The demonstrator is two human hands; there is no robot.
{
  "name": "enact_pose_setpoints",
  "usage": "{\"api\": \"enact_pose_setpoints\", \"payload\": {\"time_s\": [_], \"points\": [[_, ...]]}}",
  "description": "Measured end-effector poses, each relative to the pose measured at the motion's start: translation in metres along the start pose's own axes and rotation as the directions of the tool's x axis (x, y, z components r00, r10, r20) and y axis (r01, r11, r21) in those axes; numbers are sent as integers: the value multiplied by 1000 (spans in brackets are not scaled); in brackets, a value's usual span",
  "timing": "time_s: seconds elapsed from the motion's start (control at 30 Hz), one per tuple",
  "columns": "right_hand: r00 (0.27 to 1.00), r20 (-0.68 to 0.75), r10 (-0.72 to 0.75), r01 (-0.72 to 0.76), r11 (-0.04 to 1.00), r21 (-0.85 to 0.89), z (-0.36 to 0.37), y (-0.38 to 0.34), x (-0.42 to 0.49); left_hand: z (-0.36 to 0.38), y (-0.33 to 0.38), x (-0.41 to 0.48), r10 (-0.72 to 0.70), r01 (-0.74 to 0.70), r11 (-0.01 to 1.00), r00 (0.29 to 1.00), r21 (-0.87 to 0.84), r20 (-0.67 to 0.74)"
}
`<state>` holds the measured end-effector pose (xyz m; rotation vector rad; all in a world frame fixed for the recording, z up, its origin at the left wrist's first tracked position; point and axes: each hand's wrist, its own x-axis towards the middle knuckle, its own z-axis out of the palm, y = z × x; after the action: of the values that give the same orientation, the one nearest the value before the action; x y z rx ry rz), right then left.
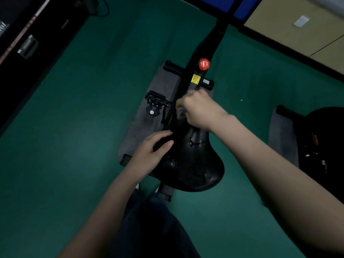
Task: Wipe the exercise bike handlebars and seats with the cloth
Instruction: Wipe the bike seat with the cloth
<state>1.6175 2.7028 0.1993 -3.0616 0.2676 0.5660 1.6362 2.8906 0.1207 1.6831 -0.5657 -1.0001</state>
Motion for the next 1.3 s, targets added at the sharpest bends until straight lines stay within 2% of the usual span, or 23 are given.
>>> {"api": "enact_pose_setpoints", "payload": {"time_s": [0.07, 0.1, 0.2, 0.3, 0.4, 0.47, 0.53, 0.6, 0.63, 0.67, 0.7, 0.73, 0.77, 0.8, 0.83, 0.87, 0.9, 0.97, 1.1, 1.13, 1.2, 1.27, 1.3], "points": [[990, -9, -138, 138, 989, -51, 9, -10, -12, -1, -2, 0, 5, -5, 1000, 1000, -9, -1], [986, -41, -163, 162, 987, -22, 13, -9, -18, -2, -2, 0, -1, 1, 1000, 1000, -23, 2], [979, -203, -36, 61, 991, 121, 17, 9, -22, -2, -4, 0, -27, 28, 995, 1000, -94, 12], [928, -358, 102, -27, 978, 208, 24, 8, -28, -2, -4, 0, -39, 39, 990, 999, -133, 2], [944, -323, -62, 108, 986, 126, 35, -8, -42, 0, -3, 1, -40, 37, 986, 999, -161, -17], [938, -329, -108, 165, 975, 151, 35, -5, -47, 1, -3, 1, -41, 37, 985, 999, -171, -21], [912, -409, -15, 130, 958, 255, 32, 8, -39, 2, -3, 1, -46, 40, 984, 999, -172, -28], [862, -470, 190, 35, 903, 429, 30, 21, -26, 3, -5, 0, -50, 42, 985, 998, -170, -40], [825, -458, 331, -26, 832, 554, 30, 27, -20, 3, -6, 0, -52, 44, 984, 998, -172, -43], [785, -385, 485, -88, 703, 706, 32, 34, -14, 3, -7, 0, -55, 46, 983, 997, -177, -45], [747, -252, 615, -122, 499, 858, 33, 40, -9, 3, -8, 0, -57, 47, 982, 997, -183, -46], [726, -91, 682, -116, 251, 961, 37, 47, -8, 4, -8, -1, -57, 47, 981, 997, -190, -48], [722, 47, 691, -80, 16, 997, 40, 50, -9, 4, -9, -1, -54, 42, 979, 997, -198, -55], [724, 136, 676, -33, -162, 986, 45, 52, -11, 3, -8, -2, -51, 37, 979, 997, -201, -63], [726, 188, 662, 8, -281, 960, 50, 52, -16, 4, -8, -2, -51, 37, 978, 997, -203, -65], [725, 212, 655, 41, -349, 936, 55, 51, -21, 5, -7, -2, -53, 38, 977, 996, -209, -68], [719, 221, 659, 59, -375, 925, 60, 46, -27, 6, -6, -3, -57, 40, 975, 996, -219, -71], [690, 208, 693, 38, -321, 946, 72, 34, -42, 7, -4, -3, -67, 44, 971, 994, -237, -87], [648, 95, 756, -180, 31, 983, 93, 7, -85, 9, -4, -2, -82, 52, 969, 990, -240, -116], [631, 29, 775, -200, 127, 972, 94, -2, -94, 9, -3, -3, -79, 49, 969, 990, -244, -115], [542, -187, 819, -176, 328, 928, 90, -17, -99, 10, -2, -4, -71, 40, 968, 991, -249, -115], [458, -361, 812, -132, 463, 876, 84, -30, -94, 10, 0, -5, -67, 36, 967, 991, -251, -116], [455, -408, 792, -124, 509, 852, 81, -34, -90, 10, 0, -4, -68, 38, 967, 991, -251, -114]]}}
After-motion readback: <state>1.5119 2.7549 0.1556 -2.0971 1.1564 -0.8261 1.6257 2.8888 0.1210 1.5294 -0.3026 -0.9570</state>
